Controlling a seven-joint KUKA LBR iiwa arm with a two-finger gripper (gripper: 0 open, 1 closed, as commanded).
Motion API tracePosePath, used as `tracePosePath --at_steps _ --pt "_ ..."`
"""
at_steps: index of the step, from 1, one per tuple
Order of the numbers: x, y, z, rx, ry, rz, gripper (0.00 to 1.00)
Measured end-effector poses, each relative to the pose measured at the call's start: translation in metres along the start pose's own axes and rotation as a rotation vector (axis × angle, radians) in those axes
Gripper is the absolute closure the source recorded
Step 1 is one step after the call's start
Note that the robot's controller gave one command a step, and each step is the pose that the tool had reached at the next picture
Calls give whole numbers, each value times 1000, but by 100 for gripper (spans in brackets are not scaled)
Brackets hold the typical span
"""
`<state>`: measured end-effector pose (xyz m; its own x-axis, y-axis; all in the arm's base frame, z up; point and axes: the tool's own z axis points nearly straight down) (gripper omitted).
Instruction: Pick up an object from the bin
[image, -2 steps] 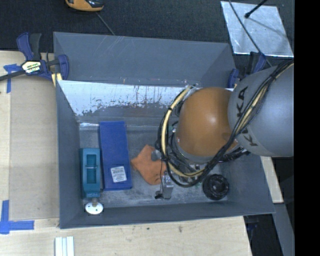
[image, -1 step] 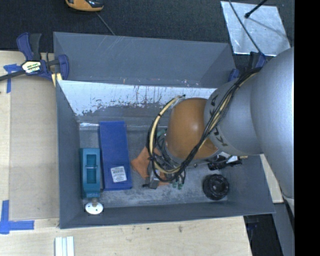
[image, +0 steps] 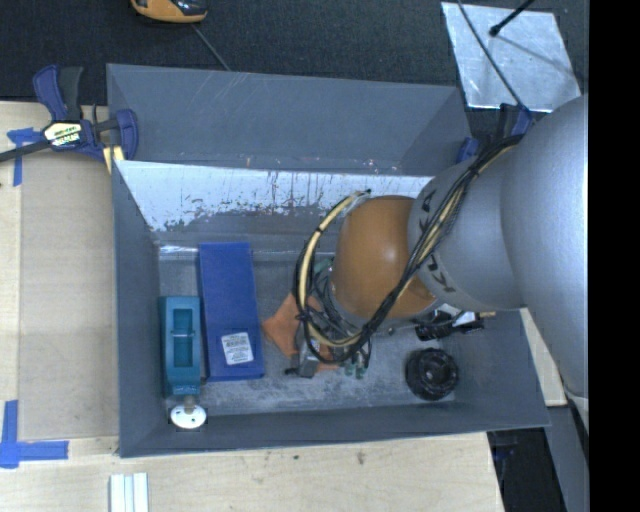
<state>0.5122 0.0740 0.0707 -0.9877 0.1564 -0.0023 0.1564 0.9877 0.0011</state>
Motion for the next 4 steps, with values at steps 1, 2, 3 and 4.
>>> tracePosePath --at_steps 1,2,3,4 --pt "3 3 -81 0 1 -11 100" --pt "3 3 -81 0 1 -11 0" --pt "3 3 -81 0 1 -11 0" --pt "3 3 -84 1 4 -12 0"
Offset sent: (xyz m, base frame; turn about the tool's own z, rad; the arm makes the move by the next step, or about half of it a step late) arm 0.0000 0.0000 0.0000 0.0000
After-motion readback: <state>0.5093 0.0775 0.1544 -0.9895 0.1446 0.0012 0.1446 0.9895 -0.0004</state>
